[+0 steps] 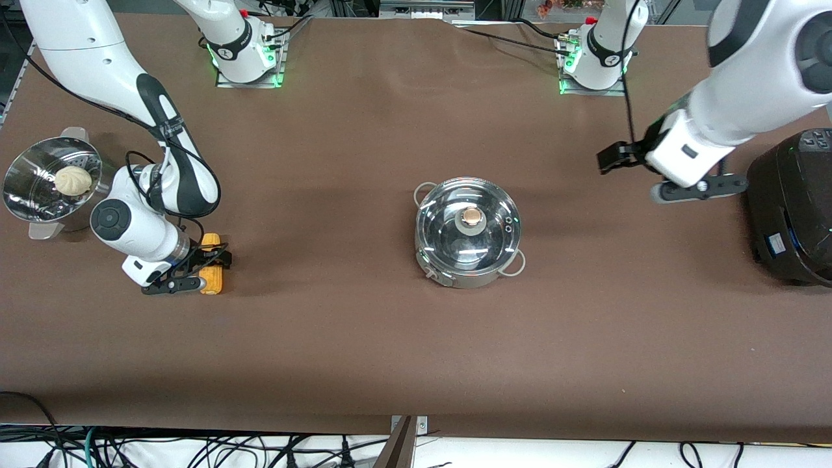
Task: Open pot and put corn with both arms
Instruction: 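Reach the left gripper to the glass lid knob and grasp it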
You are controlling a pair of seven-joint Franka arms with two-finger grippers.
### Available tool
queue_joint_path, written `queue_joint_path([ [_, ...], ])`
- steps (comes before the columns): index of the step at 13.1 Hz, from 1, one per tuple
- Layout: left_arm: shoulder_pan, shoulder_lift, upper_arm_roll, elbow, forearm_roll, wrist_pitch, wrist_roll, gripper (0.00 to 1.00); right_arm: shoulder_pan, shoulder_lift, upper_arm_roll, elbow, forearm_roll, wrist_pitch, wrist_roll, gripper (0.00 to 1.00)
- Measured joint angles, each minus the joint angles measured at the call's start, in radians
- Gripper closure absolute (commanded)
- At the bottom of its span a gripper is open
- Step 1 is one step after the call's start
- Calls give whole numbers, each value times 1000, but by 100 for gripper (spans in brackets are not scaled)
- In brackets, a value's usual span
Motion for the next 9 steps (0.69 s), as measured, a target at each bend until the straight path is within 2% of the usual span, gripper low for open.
queue_joint_path([
  [5,-102,87,-29,-3,-8,137,-134,0,-5,6,-1,-14,0,18,-10,0],
  [6,-133,111,-33,-4,-8,168,-179,0,-5,7,0,-20,0,25,-10,15],
  [7,-158,140,-43,-5,-8,198,-222,0,-5,7,0,-23,0,29,-11,44],
  [8,-176,168,-54,-6,-8,221,-253,0,-5,7,0,-23,0,29,-12,67],
  [9,-194,194,-59,-7,-8,239,-273,0,-5,7,0,-24,0,29,-13,81],
])
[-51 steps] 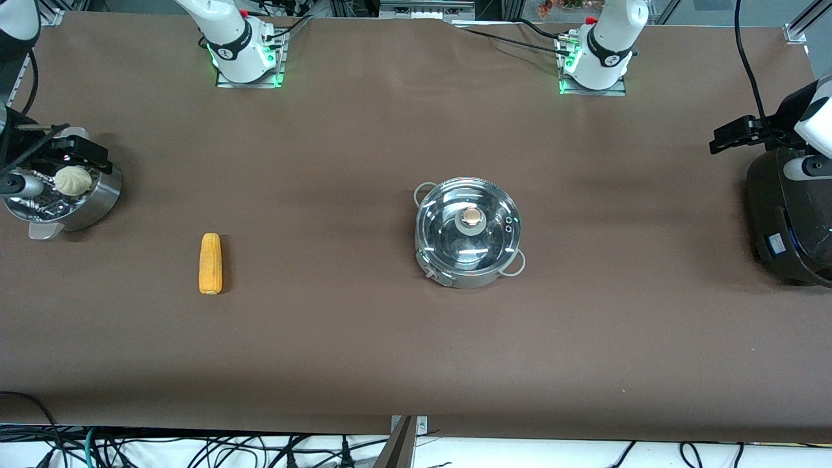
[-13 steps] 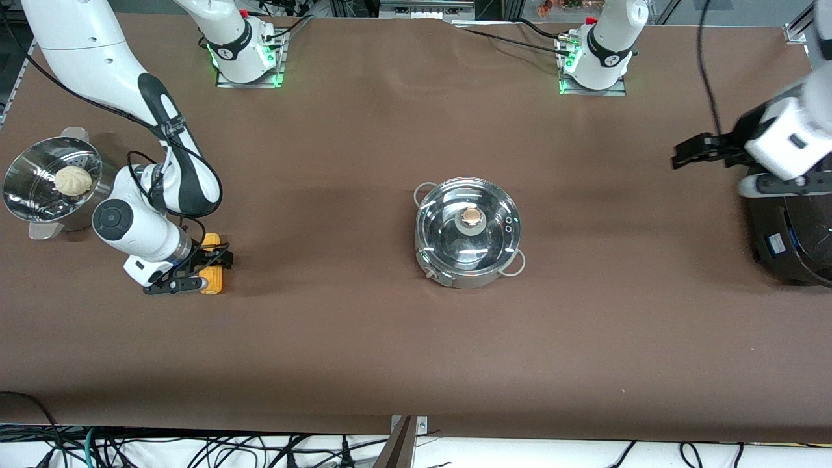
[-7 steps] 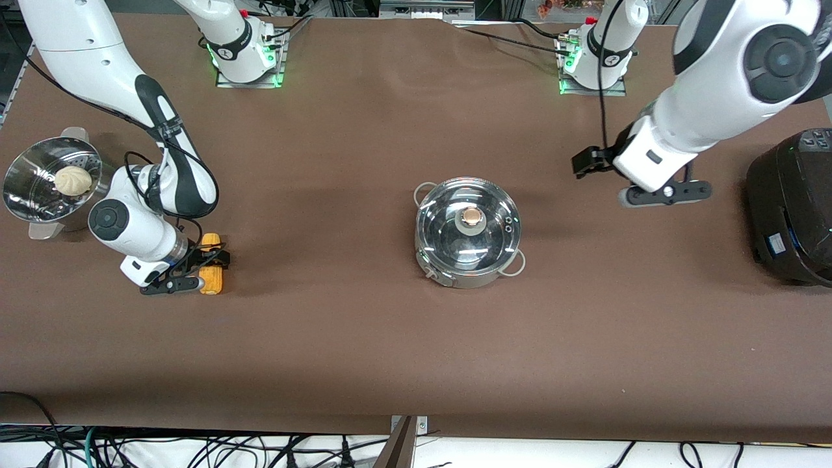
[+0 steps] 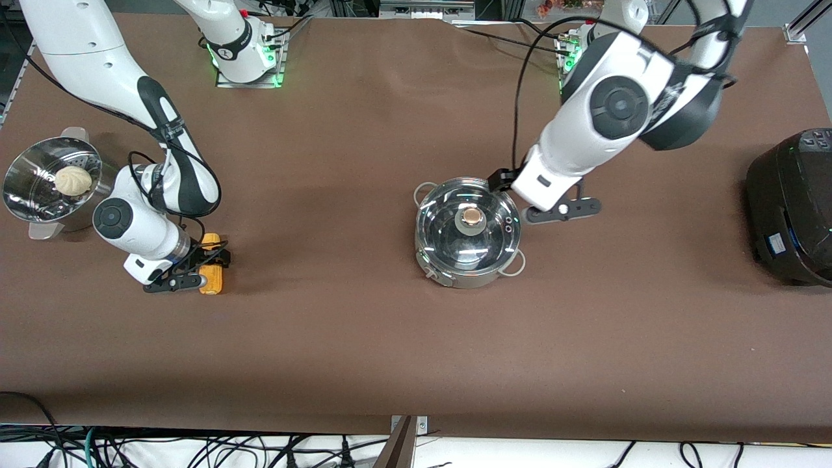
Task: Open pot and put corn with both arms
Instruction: 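Reach the left gripper to the glass lid knob and grasp it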
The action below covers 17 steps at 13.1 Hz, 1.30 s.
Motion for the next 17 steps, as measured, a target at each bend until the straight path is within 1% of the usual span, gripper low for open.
queue_joint_path([
  [2,-28,44,-2,-1,0,43,-22,0,0,0,0,0,0,0,-2,95],
  [3,-34,59,-2,-2,0,68,-28,0,0,-1,0,0,0,0,-5,97],
  [6,-53,100,-2,-6,11,145,-65,0,0,-2,0,0,0,-1,-9,97],
  [8,-83,130,-3,-11,81,169,-121,0,0,-7,4,4,0,-14,-11,97],
  [10,-107,150,-3,-12,115,178,-151,0,1,-30,17,14,0,-51,-11,96],
  [12,-110,156,-2,-13,116,187,-155,0,1,-72,24,22,0,-105,-11,97],
  [13,-110,158,-1,-13,116,193,-156,1,2,-95,27,29,0,-142,-11,97],
  [14,-110,159,-1,-13,116,198,-157,5,2,-112,31,45,0,-187,-10,97],
  [15,-110,161,-1,-13,116,206,-158,7,2,-125,35,69,0,-239,-5,97],
  [17,-110,162,-1,-13,116,225,-159,7,2,-140,50,130,1,-336,15,97],
])
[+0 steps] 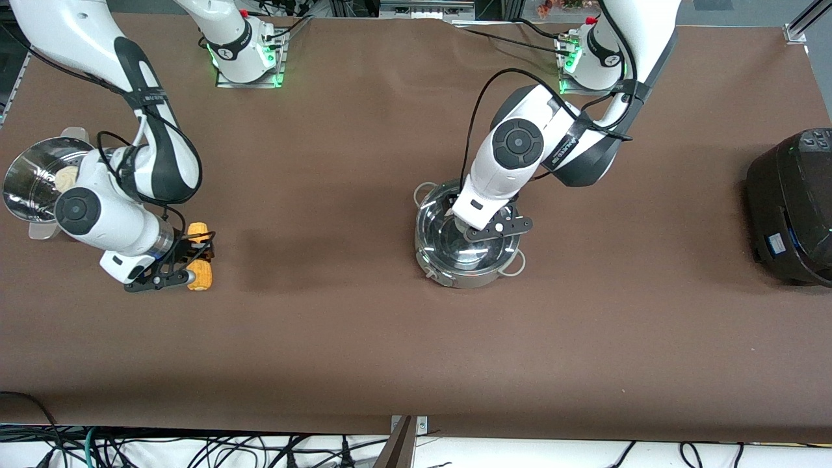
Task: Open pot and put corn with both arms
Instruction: 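Reach the left gripper to the glass lid knob and grasp it, then lift the lid with the left gripper while the right gripper carries corn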
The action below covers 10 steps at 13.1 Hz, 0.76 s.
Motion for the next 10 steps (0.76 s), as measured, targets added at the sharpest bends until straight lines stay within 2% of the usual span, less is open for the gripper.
queue_joint_path([
  [5,0,25,0,0,0,47,-1,7,2,-10,32,173,8,-220,29,97],
  [7,0,33,1,0,0,51,-1,14,1,-11,31,233,51,-284,29,97],
  [10,0,34,2,0,0,52,-1,31,1,-14,31,328,68,-399,30,97],
])
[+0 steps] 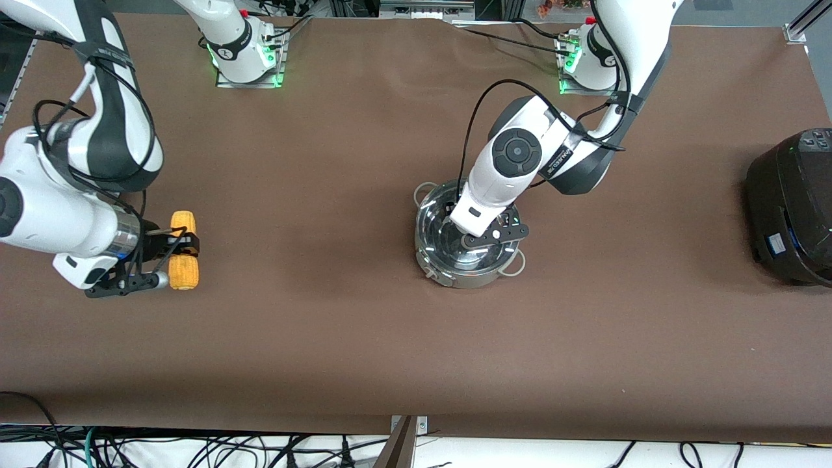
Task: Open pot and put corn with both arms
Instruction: 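Lift the lid with the left gripper while the right gripper carries corn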
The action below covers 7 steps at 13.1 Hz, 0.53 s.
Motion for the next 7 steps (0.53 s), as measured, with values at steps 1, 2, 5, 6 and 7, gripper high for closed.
queue_joint_path([
  [1,0,0,0,0,0,0,0,35,0,-2,0,33,0,-40,0,97],
  [2,0,0,0,0,0,0,0,41,0,-6,0,62,1,-74,0,97],
  [5,0,0,0,0,0,0,0,65,0,-26,0,107,1,-131,0,97],
  [6,0,-1,1,0,1,-5,0,84,0,-32,0,110,1,-137,0,97],
  [7,1,-1,1,0,1,-5,0,100,0,-34,0,110,1,-140,0,97],
])
